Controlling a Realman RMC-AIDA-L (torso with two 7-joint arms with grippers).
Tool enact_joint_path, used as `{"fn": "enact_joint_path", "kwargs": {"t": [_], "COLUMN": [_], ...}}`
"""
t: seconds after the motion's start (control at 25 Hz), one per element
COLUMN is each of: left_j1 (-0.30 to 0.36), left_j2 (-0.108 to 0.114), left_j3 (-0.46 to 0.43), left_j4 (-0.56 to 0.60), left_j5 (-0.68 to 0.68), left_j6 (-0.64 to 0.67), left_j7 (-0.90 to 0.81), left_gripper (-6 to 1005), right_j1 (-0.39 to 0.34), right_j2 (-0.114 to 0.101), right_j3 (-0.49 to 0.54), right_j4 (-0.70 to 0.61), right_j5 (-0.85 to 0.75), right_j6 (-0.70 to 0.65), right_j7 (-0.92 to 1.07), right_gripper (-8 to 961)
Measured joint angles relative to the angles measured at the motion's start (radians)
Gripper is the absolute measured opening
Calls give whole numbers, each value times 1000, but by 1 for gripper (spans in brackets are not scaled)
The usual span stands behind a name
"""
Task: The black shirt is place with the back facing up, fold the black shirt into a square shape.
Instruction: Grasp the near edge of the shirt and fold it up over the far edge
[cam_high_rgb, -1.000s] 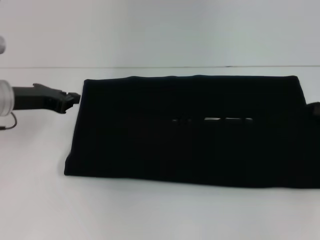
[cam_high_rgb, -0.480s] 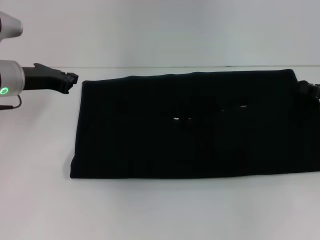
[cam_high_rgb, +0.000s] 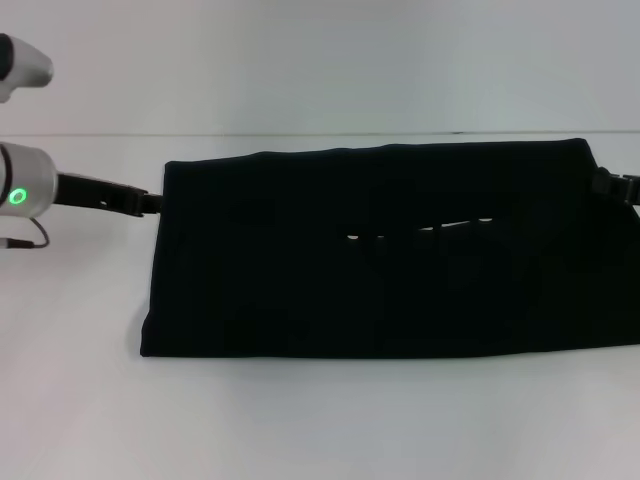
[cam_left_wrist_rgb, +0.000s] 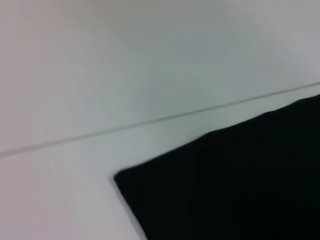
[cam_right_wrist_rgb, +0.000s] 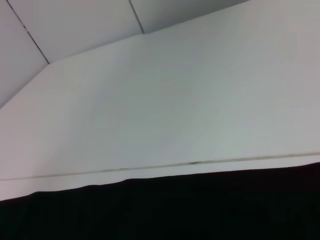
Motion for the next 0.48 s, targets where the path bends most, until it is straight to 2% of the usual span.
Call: {"fn": "enact_joint_path", "kwargs": {"t": [0.32,0.48], "left_j1": [-23,-37], "left_j2": [-14,-18], "left_j3": [34,35], "left_j4": [-27,-63], "left_j5": [5,4], "left_j6": [-33,-51], "left_j7": [-197,-241], "left_gripper": [432,594], "right_j1": [5,6], "right_j2": [3,4], "right_j3": [-17,-17], "right_j4": [-8,-9], "right_j5": [0,0], "right_j6": [4,4], "right_j7": [-5,-5], "right_gripper": [46,46]}}
